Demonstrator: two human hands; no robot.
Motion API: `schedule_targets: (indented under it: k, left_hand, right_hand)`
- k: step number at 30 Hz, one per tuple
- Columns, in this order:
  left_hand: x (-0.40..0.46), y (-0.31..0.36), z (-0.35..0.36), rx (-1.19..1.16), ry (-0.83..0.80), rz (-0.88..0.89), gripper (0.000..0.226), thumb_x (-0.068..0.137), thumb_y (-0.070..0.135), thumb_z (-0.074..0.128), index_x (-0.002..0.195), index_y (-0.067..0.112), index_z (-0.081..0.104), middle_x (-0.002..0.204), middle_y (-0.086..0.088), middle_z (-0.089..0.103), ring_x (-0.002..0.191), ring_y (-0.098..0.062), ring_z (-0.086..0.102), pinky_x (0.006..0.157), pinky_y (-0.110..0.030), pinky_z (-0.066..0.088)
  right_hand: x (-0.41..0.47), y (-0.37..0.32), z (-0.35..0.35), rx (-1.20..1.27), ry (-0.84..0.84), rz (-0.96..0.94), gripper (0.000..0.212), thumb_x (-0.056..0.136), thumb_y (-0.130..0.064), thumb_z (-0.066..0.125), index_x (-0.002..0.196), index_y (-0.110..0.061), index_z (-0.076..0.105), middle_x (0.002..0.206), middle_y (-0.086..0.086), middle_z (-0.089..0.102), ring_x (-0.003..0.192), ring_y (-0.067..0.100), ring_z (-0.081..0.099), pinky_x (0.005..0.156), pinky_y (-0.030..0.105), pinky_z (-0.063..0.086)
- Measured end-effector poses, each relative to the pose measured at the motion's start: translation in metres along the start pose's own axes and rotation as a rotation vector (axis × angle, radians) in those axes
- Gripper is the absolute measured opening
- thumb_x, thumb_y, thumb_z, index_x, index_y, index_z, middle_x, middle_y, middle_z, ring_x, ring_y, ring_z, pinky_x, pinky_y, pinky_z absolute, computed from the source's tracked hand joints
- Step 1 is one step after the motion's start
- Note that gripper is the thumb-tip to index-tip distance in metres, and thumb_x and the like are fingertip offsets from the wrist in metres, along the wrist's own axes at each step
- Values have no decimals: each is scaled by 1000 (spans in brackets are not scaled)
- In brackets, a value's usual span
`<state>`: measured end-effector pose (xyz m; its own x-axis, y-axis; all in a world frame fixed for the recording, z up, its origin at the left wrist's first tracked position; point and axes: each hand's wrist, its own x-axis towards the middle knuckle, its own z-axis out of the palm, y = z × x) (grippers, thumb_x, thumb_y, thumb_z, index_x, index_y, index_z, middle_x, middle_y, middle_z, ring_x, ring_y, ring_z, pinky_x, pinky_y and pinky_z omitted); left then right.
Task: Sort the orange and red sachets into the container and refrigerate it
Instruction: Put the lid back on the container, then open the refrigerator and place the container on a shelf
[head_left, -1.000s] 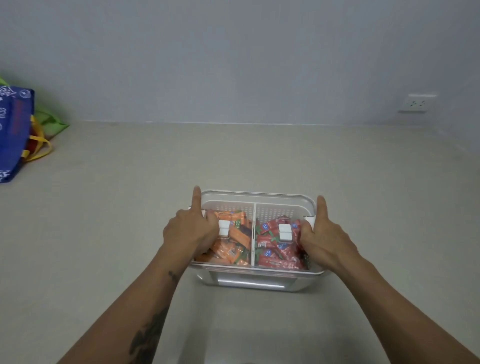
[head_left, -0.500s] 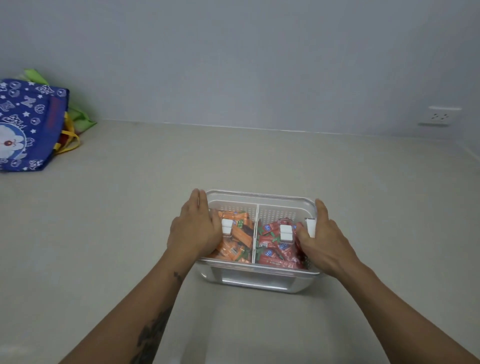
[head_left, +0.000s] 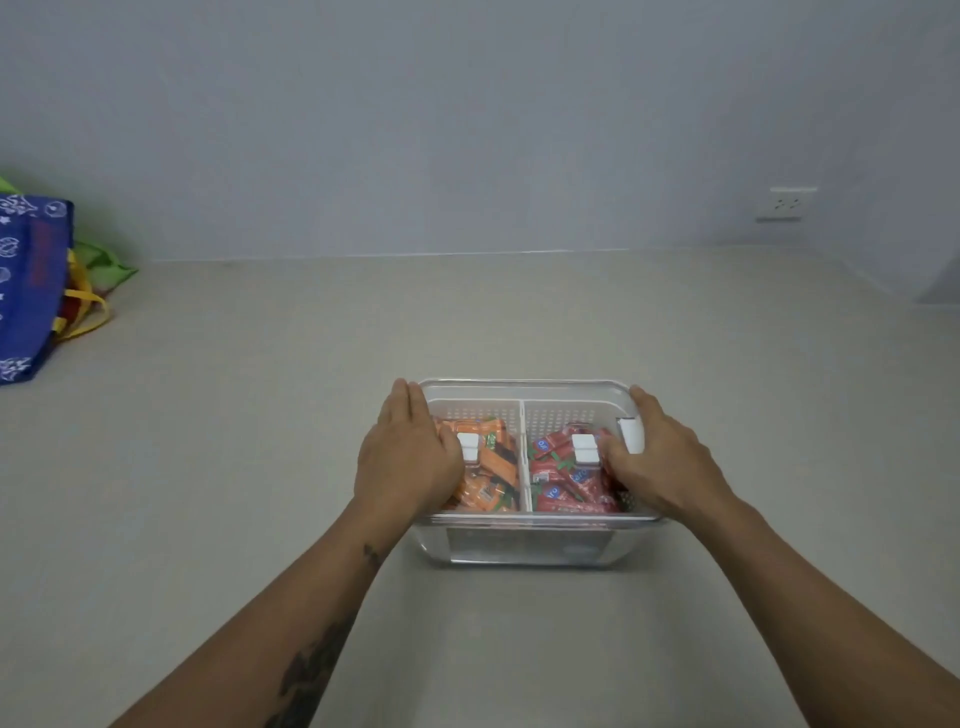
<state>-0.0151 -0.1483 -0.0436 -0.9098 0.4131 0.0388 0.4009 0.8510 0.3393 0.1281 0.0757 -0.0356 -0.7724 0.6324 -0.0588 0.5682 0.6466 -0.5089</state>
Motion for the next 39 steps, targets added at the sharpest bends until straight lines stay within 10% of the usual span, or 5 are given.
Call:
schedule_targets:
  k: [14,18,24,31,39]
  left_hand:
    - [-49,-35,-15,-74,-140,243,72,97,39,33,155,7,6,165,-7,-3,149,-27,15,115,-43,32]
    - [-52,-34,-22,-49,-85,307,63,90,33,41,148,8,30,157,-13,24,140,-33,32,110,-50,35]
    - [-112,35,-33,-146,-23,458,49,81,30,51,129,24,54,151,-6,36,143,-30,23,115,-51,20]
    - [-261,180,-41,-734,-591,814,19,94,15,56,108,24,65,103,4,69,92,-8,66,84,-28,51]
    - [-408,298,-36,-1019,-1126,777,24,102,27,42,105,18,64,107,-12,69,93,-26,69,84,-39,50]
  right_hand:
    - [-138,-18,16,308,168,215,56,96,-43,56,149,-41,34,135,-2,58,111,19,56,90,32,44]
    - [-190,-3,6,452,189,285,54,95,-42,56,146,-41,39,125,-2,59,106,16,61,96,46,52]
    - [-316,32,-64,246,226,306,54,94,-30,63,143,-40,43,132,-10,51,114,4,54,95,28,48]
    - [-497,79,-163,-125,394,483,61,93,-36,61,149,-37,34,148,-14,36,139,9,33,113,31,31]
    - [-605,96,-206,-418,500,638,70,91,-40,55,153,-32,25,160,-8,18,149,15,10,120,40,21]
